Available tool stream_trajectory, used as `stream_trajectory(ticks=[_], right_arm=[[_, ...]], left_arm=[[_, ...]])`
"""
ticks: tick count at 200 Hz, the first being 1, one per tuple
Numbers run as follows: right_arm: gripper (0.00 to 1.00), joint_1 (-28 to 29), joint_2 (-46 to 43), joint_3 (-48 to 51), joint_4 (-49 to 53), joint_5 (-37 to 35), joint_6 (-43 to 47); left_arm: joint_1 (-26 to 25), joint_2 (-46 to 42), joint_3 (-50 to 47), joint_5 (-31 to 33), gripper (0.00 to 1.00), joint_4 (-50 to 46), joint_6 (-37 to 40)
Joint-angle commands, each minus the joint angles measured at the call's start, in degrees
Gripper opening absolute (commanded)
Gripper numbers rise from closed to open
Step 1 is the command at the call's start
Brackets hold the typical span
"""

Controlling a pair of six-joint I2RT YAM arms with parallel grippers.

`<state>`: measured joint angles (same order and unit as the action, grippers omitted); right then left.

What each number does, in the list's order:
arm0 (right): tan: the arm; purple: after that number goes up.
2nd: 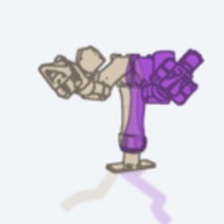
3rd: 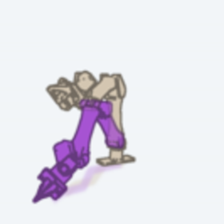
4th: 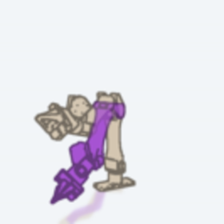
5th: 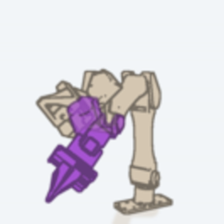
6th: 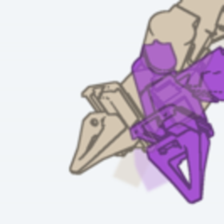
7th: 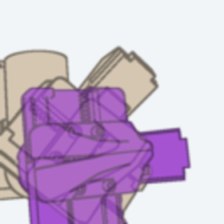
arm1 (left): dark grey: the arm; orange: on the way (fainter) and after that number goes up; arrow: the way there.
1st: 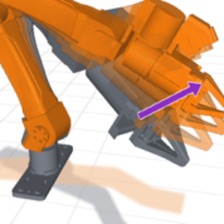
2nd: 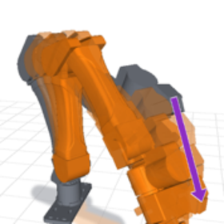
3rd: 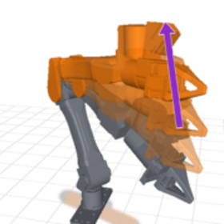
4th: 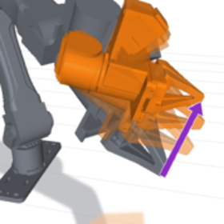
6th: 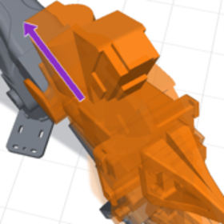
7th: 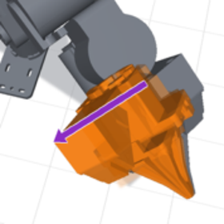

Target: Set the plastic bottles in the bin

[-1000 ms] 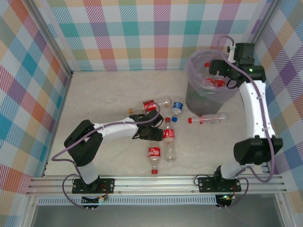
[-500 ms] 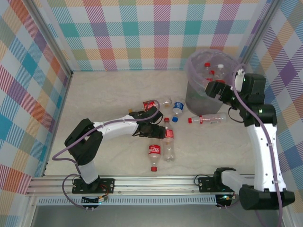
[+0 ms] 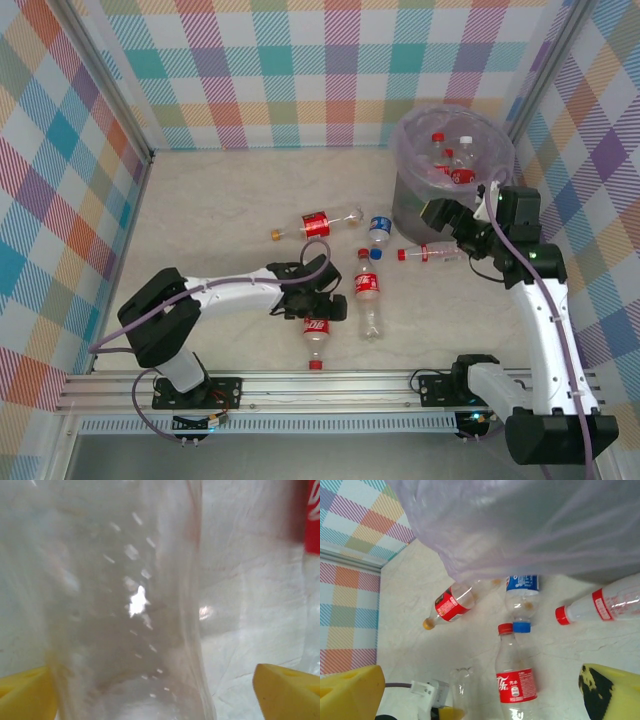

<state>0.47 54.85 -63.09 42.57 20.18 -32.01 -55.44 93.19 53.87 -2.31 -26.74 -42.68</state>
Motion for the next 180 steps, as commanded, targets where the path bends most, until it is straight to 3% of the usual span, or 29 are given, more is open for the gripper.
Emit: stream_trajectory(ticks=[1, 44, 90, 115, 140, 180], right_arm=[[0.99, 0.88, -1.73, 1.10, -1.80, 3.31, -2.85], [0.99, 4.31, -4.12, 3.08, -0.12, 3.45, -3.76], [1.00, 13.32, 1.30, 1.01, -1.35, 2.88, -1.77], [0.99, 19.37, 6.02, -0.09, -7.39, 2.27, -4.27], [0.97, 20.70, 8.88, 3.60, -17.67, 5.20, -10.49], [0.96, 22.73, 13.47, 5.13, -28.58, 10.17, -14.15]], left_arm=[[-1.02, -1.60, -2.27, 3.29, 0.87, -0.29, -3.38], [-0.94, -4.29, 1.98, 8.14, 0.67, -5.56, 2.46], [0.71, -8.30, 8.28, 10.72, 0.63, -7.25, 12.13], [1.30, -12.96, 7.65, 9.30, 0.61, 0.98, 19.47], [1.45, -17.53, 3.01, 7.94, 0.60, 14.92, 24.34], [1.74, -16.51, 4.20, 2.53, 0.59, 19.10, 27.54]])
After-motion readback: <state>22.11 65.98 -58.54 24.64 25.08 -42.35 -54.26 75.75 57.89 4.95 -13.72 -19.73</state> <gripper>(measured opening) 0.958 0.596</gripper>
